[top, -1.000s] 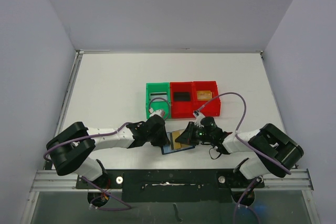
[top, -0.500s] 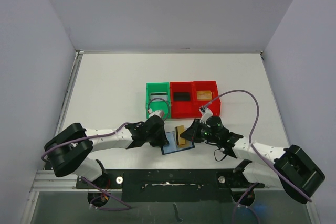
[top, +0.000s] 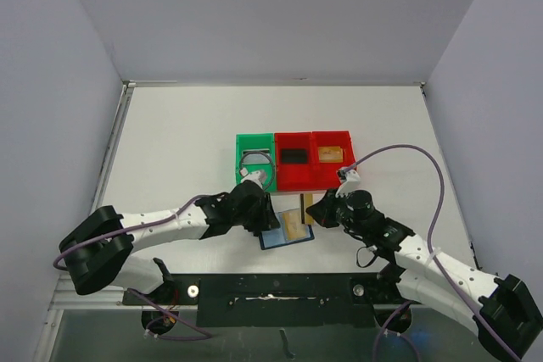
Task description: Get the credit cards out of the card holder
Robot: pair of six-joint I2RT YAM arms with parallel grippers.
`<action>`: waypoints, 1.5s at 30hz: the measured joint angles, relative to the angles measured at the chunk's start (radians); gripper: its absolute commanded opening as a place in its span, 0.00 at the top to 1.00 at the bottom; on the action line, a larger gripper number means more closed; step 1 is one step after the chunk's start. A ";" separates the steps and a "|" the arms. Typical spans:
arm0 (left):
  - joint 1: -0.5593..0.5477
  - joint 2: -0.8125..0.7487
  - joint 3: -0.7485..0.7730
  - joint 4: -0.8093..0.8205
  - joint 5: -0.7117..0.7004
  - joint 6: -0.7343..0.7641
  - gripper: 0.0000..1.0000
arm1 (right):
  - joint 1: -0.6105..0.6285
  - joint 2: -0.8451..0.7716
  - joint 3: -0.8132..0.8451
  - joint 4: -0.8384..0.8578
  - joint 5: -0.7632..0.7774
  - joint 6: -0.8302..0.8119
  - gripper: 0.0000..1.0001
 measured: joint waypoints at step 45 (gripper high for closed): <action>-0.121 0.078 -0.045 0.064 0.025 -0.011 0.69 | -0.254 -0.136 0.264 -0.307 0.273 -0.293 1.00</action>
